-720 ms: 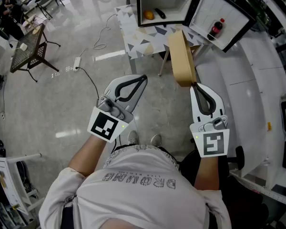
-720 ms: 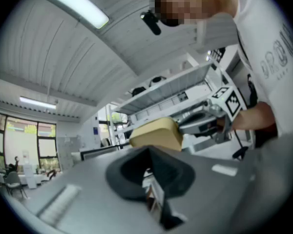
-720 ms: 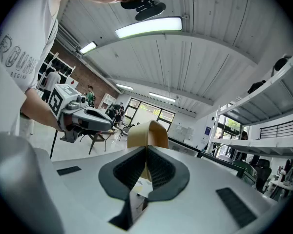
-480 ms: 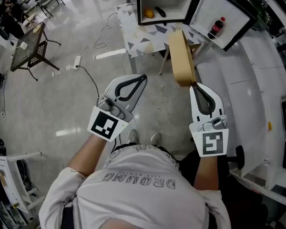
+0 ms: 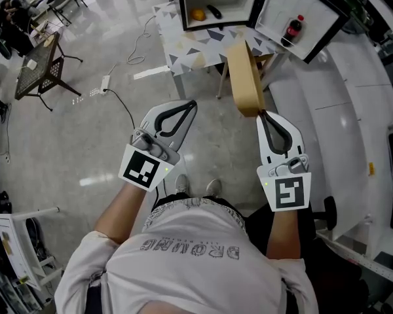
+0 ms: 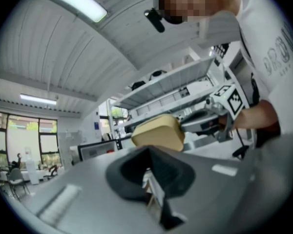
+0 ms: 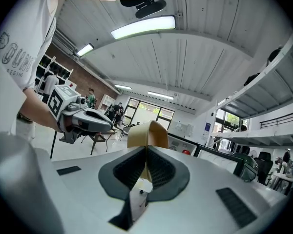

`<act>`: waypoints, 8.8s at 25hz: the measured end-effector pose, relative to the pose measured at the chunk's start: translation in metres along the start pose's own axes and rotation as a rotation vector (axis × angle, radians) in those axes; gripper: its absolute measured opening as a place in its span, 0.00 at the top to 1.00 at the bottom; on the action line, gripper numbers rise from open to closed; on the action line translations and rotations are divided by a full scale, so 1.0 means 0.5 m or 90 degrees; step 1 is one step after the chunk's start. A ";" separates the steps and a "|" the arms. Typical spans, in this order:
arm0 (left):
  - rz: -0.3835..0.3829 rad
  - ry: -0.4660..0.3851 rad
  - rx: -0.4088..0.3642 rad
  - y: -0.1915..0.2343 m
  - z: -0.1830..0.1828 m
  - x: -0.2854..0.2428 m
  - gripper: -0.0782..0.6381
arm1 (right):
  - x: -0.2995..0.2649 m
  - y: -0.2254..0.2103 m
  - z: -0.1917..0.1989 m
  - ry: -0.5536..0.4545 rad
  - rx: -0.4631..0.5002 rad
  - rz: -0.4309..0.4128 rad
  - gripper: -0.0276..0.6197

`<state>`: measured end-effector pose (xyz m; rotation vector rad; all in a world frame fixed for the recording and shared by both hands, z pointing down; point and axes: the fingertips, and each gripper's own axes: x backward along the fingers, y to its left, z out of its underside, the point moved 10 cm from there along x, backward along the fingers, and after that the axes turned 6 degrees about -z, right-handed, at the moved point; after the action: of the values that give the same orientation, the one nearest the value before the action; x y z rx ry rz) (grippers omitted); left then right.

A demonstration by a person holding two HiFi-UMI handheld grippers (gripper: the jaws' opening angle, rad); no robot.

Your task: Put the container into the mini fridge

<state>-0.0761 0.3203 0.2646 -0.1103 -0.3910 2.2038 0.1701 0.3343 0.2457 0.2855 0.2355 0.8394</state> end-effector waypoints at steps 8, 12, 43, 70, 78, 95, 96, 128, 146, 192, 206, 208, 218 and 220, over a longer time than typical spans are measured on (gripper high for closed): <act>-0.010 0.003 -0.001 -0.064 -0.010 -0.040 0.88 | 0.050 -0.045 0.037 -0.009 -0.001 -0.010 0.94; -0.011 0.004 -0.016 -0.095 -0.016 -0.057 0.88 | 0.075 -0.063 0.055 -0.019 -0.006 -0.012 0.94; -0.022 0.013 -0.010 0.048 0.097 -0.233 0.88 | -0.117 -0.198 0.132 0.003 0.001 -0.025 0.94; -0.011 0.026 0.031 0.518 0.290 -0.491 0.88 | -0.653 -0.359 0.139 0.070 0.008 -0.017 0.94; -0.001 0.020 0.035 0.619 0.321 -0.542 0.88 | -0.760 -0.395 0.137 0.080 0.037 -0.004 0.94; -0.016 0.018 0.063 0.701 0.369 -0.597 0.88 | -0.898 -0.480 0.166 0.135 0.114 -0.010 0.94; -0.018 0.018 0.064 0.700 0.370 -0.601 0.88 | -0.906 -0.487 0.170 0.139 0.122 -0.015 0.94; -0.108 0.075 0.054 0.658 0.401 -0.833 0.88 | -1.113 -0.730 0.267 0.154 0.325 -0.118 0.94; -0.141 0.090 0.074 0.648 0.434 -0.852 0.88 | -1.191 -0.723 0.310 0.181 0.427 -0.163 0.94; -0.140 0.090 0.068 0.661 0.426 -0.791 0.88 | -1.180 -0.674 0.288 0.180 0.425 -0.131 0.88; -0.096 0.074 0.036 0.628 0.371 -0.757 0.88 | -1.059 -0.655 0.244 0.157 0.365 -0.068 0.95; -0.088 0.069 0.030 0.622 0.363 -0.751 0.88 | -1.039 -0.650 0.238 0.152 0.354 -0.057 0.95; -0.066 0.060 0.021 0.596 0.329 -0.711 0.88 | -0.942 -0.604 0.224 0.135 0.280 -0.037 0.95; -0.061 0.059 0.016 0.591 0.321 -0.703 0.88 | -0.925 -0.596 0.222 0.130 0.262 -0.036 0.95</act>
<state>-0.1175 -0.1629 0.3026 -0.1756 -0.3107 2.1006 0.1133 -0.2224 0.2913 0.5760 0.6080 0.7598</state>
